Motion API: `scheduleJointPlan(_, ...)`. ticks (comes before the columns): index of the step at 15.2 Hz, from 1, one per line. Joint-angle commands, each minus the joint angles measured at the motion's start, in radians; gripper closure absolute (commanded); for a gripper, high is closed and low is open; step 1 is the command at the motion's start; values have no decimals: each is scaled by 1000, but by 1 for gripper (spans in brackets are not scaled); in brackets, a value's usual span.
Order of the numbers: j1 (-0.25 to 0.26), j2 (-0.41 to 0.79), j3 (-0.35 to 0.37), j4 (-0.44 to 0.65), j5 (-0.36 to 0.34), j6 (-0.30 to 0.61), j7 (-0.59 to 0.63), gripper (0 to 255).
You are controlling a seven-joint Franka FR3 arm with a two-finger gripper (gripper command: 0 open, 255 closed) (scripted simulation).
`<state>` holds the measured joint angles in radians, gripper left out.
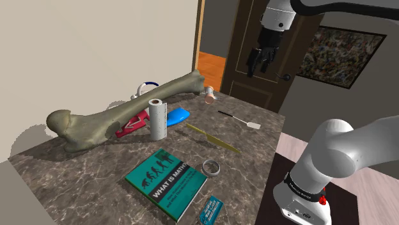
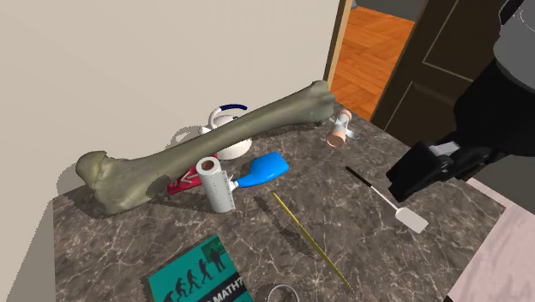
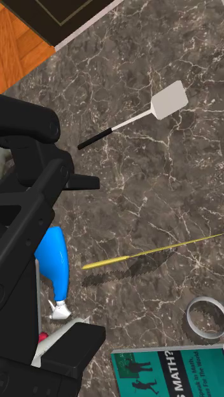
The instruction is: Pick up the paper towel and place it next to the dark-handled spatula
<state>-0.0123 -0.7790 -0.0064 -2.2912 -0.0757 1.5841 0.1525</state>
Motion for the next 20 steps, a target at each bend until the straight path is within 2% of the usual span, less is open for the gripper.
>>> scheduleJointPlan(1, 0, 0, 0, 0, 0, 0, 0, 0)
scheduleJointPlan(10, 22, 267, 109, 70, 48, 183, 153, 0)
scheduleJointPlan(20, 38, 621, 209, 273, 24, 314, 322, 0)
